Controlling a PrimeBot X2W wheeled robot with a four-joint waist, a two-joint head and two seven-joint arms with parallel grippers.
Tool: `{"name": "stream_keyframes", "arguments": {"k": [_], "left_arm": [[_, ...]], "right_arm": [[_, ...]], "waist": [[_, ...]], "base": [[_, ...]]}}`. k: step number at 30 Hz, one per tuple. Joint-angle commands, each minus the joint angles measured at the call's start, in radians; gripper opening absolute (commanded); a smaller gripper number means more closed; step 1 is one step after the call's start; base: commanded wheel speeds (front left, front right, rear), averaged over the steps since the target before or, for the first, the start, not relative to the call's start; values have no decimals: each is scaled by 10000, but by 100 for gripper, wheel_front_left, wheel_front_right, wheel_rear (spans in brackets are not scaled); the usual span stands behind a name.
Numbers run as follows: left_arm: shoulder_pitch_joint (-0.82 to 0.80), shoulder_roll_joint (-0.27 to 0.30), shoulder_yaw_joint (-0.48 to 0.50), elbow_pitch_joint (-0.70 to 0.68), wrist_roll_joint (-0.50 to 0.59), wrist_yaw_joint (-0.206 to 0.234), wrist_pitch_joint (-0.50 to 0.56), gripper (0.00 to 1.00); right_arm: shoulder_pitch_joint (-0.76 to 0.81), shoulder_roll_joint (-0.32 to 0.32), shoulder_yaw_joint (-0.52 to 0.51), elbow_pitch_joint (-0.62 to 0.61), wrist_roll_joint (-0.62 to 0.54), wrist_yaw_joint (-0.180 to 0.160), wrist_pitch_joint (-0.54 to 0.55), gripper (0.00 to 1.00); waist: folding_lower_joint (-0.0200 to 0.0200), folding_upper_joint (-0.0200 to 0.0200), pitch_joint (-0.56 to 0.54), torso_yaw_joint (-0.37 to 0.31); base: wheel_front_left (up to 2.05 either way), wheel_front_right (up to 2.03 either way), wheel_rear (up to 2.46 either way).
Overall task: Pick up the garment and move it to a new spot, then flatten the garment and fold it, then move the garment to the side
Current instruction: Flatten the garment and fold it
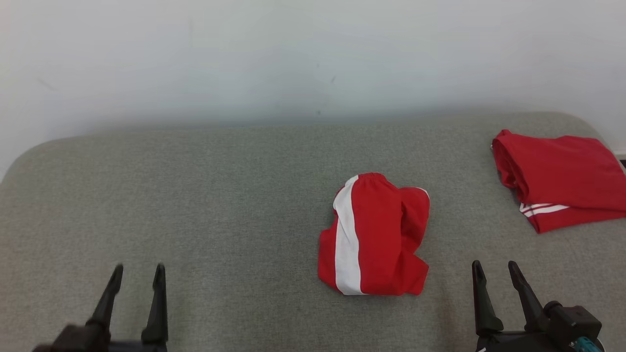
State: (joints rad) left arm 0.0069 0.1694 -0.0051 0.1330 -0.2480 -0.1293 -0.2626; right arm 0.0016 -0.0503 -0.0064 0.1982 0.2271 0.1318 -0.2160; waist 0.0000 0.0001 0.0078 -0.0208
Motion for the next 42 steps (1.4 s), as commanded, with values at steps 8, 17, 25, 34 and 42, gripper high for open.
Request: {"name": "stream_keyframes", "arguments": {"k": [8,17,25,34,42], "left_arm": [[-2565,1111,-1344,588,-612,-15,68,100],[-5949,2618,-3806,1465,-2584,-4,1228,100],[-7867,3484,-6268,2183,-4368,-5,2389,100],[-8840,4039,-8536,2832,-6218,-3,3657,100],[-9082,4540,-10428,3415,-7548,-5,4454,47]], "right_arm": [[-363,0,153,164,112,-26,-135,100],[-890,0,379,537,439,-26,-376,100],[-1228,2,627,896,803,-26,-488,100],[-1472,2,669,774,1044,-26,-497,100],[-1500,2,599,582,1211,-26,-500,100]], "waist": [[0,-1,508,-821],[0,-1,1206,-2168],[0,-1,1713,-3102],[0,-1,2113,-3766],[0,-1,2359,-4074]], "base": [[0,0,0],[0,0,0],[0,0,0],[0,0,0],[0,0,0]]}}
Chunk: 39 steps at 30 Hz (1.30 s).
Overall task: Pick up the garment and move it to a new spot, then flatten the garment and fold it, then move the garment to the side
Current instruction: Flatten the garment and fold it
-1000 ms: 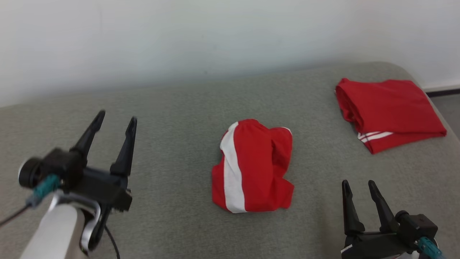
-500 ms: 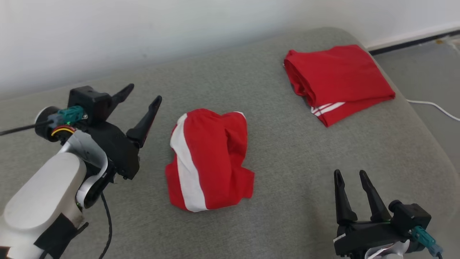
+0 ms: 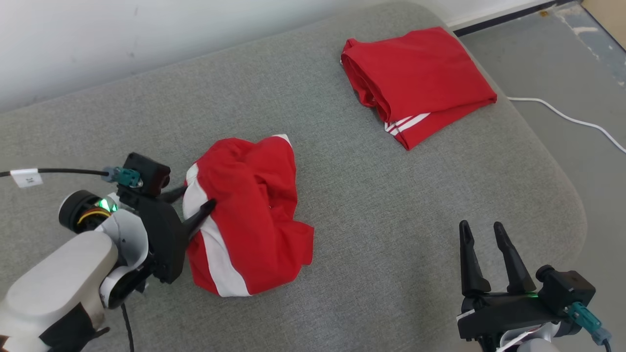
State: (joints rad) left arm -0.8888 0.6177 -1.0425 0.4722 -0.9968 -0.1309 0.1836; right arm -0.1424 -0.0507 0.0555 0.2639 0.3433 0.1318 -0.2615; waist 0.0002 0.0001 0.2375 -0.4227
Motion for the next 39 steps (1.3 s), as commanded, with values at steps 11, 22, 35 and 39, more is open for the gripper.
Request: {"name": "stream_keyframes", "arguments": {"k": [11,22,35,39], "left_arm": [[-685,-3,-84,142,-340,19,-2084,0],[1819,252,1022,-942,-838,1549,-4372,0],[6444,-924,4219,-2587,275,2424,-4486,0],[7340,-1616,4835,-2223,737,2192,-4488,0]], "right_arm": [[233,4,-327,-119,-301,-26,-47,100],[439,4,-637,-142,-661,-26,-44,100],[616,1,-729,-42,-922,-26,-27,100],[538,3,-691,17,-966,-26,-27,100]], "waist": [[-2,-1,-347,785],[-2,-1,-797,2521],[-2,-1,-1098,3511],[-2,-1,-1143,3566]], "base": [[0,0,0],[0,0,0],[0,0,0],[0,0,0]]}}
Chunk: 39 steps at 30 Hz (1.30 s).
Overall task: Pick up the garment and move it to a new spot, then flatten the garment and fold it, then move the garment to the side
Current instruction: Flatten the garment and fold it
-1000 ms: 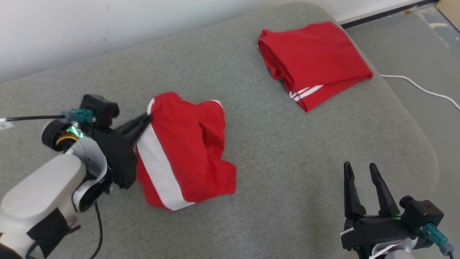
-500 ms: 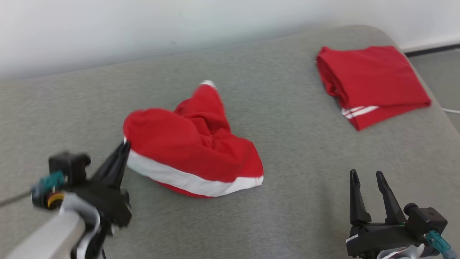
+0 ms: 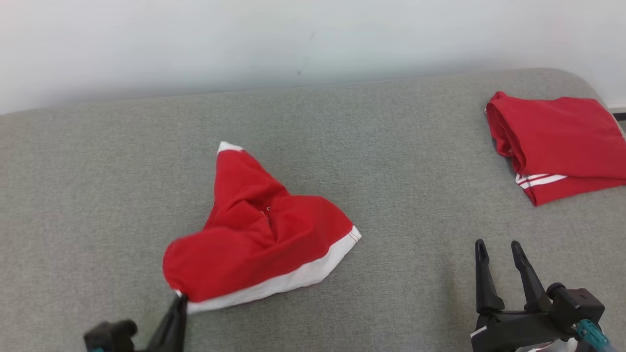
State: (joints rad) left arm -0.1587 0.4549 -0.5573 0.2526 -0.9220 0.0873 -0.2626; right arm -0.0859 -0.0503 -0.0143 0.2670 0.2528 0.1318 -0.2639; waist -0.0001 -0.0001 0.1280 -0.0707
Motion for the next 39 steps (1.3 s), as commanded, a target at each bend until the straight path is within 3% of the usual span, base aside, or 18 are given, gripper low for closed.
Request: {"name": "stream_keyframes", "arguments": {"k": [1,4,5,6,7,18,25,39], "left_arm": [[165,-152,89,107,113,-84,-26,0],[384,-525,305,475,543,-352,-27,0],[423,-637,404,577,678,-425,-27,4],[442,-745,563,601,890,-439,-27,44],[460,-858,745,607,1090,-492,-27,100],[941,-1774,3539,-862,3813,-1016,-28,100],[1621,-2278,4714,-1718,5543,-1403,-28,100],[2668,-2842,5999,-2033,6228,-2032,-28,100]], "right_arm": [[-27,-1,3,-5,-68,-26,-3,100],[-8,-1,6,36,-91,-26,-3,100],[8,-1,0,62,-99,-26,-3,100],[31,-1,-10,79,-108,-26,-3,100],[52,-1,-20,85,-89,-26,-3,100],[302,-1,-91,129,-266,-26,-1,100],[530,-3,-50,99,-354,-26,21,100],[903,-1,-70,-83,-309,-26,135,100]], "waist": [[1,1,-57,58],[1,1,-107,81],[1,1,-139,91],[1,1,-172,104],[1,1,-209,116],[1,1,-751,416],[1,1,-1168,549],[1,1,-1572,770]], "base": [[0,0,0],[0,0,0],[0,0,0],[0,0,0],[0,0,0],[0,0,0],[0,0,0],[0,0,0]]}}
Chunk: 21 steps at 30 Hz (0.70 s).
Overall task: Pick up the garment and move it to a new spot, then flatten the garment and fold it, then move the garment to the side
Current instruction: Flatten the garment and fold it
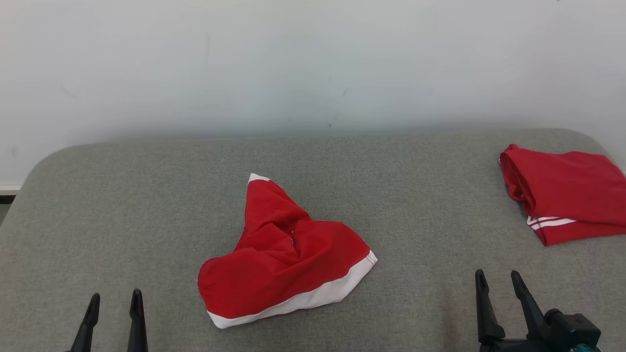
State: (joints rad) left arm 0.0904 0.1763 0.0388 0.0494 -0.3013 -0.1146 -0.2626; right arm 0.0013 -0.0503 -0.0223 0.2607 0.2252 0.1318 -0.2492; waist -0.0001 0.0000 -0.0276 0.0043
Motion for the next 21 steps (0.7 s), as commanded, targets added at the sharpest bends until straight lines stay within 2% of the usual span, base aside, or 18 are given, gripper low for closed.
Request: {"name": "stream_keyframes", "arguments": {"k": [1,13,21], "left_arm": [[182,-102,114,48,14,-51,-28,100],[134,-435,181,523,325,-154,-29,100],[-253,-337,-221,492,278,-158,-29,100]], "right_arm": [[48,-3,36,-12,-22,-26,-8,100],[181,-43,268,142,102,-26,73,100],[-505,-345,975,604,59,-26,311,100]], "waist": [[1,0,-25,29],[1,0,-1,89],[1,0,137,610]], "base": [[0,0,0],[0,0,0],[0,0,0]]}}
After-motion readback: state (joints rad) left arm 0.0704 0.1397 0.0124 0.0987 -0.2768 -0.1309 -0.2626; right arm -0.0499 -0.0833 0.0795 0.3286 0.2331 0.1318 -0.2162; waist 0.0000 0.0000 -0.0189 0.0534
